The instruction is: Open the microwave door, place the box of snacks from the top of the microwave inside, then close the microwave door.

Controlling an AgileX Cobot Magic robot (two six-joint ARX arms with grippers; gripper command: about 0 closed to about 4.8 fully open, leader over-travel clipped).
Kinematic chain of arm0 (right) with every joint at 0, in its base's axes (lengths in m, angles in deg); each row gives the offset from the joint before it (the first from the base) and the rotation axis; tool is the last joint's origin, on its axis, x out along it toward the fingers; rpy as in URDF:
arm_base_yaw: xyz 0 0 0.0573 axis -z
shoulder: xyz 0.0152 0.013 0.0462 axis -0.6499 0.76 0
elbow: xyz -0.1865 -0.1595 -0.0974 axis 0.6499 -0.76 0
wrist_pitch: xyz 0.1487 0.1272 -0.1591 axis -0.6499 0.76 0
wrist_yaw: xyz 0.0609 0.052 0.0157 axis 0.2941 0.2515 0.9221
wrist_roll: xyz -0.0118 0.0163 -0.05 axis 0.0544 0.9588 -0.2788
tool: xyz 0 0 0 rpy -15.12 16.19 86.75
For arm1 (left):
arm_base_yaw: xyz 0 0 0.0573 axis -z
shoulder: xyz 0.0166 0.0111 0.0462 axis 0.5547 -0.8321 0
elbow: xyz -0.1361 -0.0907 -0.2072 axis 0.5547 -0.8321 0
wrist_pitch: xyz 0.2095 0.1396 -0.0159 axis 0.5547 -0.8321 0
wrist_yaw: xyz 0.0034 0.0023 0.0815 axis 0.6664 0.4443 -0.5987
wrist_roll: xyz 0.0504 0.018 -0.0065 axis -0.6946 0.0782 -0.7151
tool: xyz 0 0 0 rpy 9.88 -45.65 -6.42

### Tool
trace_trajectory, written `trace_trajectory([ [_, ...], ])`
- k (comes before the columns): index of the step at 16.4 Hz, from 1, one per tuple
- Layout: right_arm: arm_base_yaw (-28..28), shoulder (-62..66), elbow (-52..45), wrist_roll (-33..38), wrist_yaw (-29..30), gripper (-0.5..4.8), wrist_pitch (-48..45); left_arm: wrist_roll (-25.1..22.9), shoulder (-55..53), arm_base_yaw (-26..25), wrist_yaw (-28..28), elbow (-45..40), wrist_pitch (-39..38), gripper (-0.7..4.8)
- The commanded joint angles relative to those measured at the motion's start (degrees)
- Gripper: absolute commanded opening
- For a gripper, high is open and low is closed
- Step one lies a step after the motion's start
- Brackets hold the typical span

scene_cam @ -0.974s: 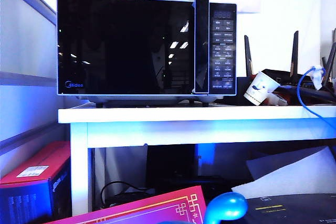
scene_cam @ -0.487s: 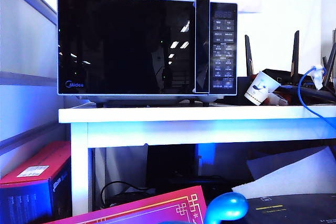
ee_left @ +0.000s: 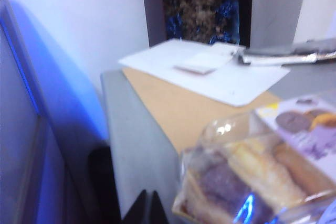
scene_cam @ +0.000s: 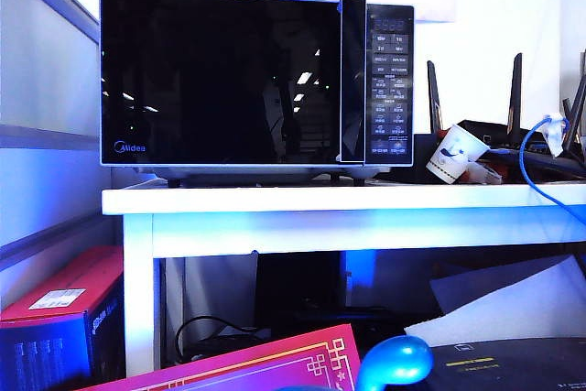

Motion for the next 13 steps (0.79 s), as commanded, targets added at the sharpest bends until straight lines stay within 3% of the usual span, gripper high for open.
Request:
trace_trajectory([
  [1, -0.81, 0.48, 0.46, -0.17, -0.07, -0.05, -1.36, 0.07, -0.59, -0.02, 2.01, 0.28, 0.00, -0.06],
  [6, -0.94, 0.68, 0.46, -0.17, 5.03, -0.05, -1.36, 0.22, -2.14, -0.02, 6.36, 0.28, -1.22, -0.06],
  [11, -0.94, 0.70, 0.46, -0.20, 5.27, -0.05, -1.38, 0.22, -2.86, 0.04, 9.46, 0.28, 0.22, -0.06],
  [13, -0.94, 0.68, 0.46, -0.20, 8.85, -0.05, -1.36, 0.26, -2.86, 0.35, 9.44, 0.31, 1.81, -0.06],
])
